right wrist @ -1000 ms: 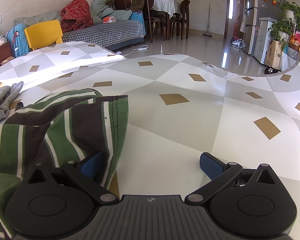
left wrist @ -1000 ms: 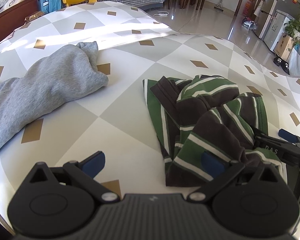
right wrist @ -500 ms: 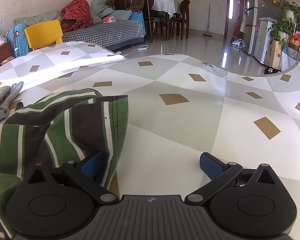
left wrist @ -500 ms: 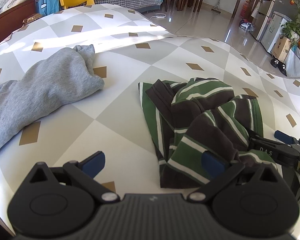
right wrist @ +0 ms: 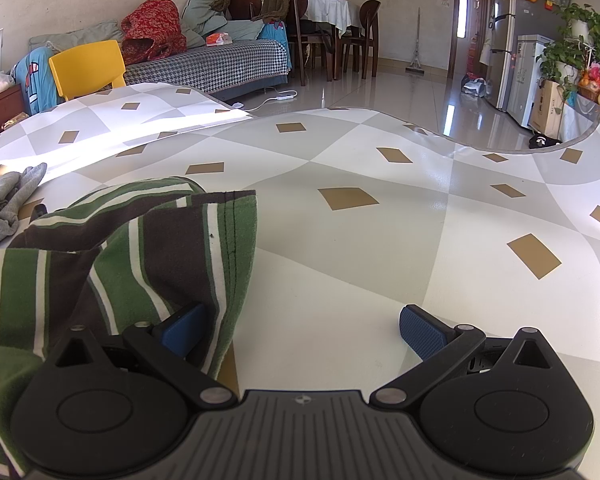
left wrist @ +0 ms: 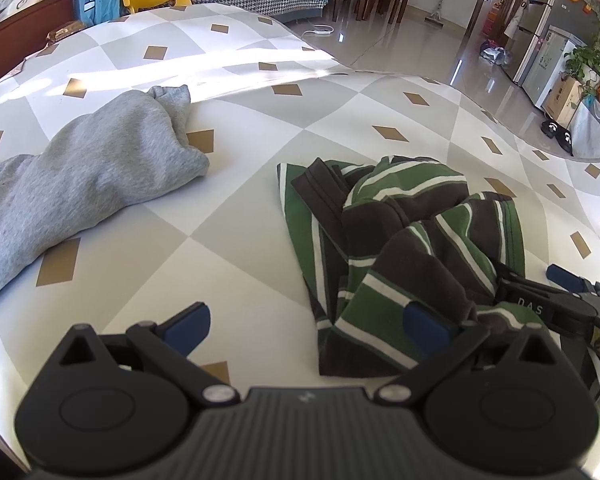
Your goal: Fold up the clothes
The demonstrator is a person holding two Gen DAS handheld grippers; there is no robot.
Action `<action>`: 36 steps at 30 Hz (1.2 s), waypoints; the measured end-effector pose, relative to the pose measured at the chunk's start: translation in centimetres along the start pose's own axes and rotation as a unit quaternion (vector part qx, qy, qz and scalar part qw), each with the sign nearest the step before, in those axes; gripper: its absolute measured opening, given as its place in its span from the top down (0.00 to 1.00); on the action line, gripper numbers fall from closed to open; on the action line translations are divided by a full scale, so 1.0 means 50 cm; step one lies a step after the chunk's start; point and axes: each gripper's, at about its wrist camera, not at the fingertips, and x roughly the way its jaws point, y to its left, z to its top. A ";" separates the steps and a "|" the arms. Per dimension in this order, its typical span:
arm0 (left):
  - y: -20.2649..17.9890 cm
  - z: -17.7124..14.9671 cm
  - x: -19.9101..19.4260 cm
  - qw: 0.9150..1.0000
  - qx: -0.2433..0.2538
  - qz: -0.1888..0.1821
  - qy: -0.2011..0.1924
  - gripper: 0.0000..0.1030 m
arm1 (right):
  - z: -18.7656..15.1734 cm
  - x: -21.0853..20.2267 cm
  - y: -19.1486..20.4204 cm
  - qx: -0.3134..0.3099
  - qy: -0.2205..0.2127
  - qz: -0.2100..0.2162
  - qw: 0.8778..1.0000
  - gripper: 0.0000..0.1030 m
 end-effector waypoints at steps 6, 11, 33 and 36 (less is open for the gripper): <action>-0.009 -0.007 0.001 1.000 0.007 0.001 0.002 0.00 | 0.000 0.000 0.000 0.000 0.000 0.000 1.000 0.00; -0.008 -0.006 0.000 1.000 0.008 0.001 -0.002 0.00 | 0.000 0.000 0.000 0.000 0.000 0.000 1.000 0.00; -0.088 0.015 -0.063 0.997 0.073 -0.014 -0.034 0.00 | 0.000 0.000 0.000 0.000 0.000 0.000 1.000 0.00; -0.130 0.001 -0.078 0.992 0.116 -0.015 -0.042 0.00 | 0.000 0.000 0.000 0.000 0.000 0.000 1.000 0.00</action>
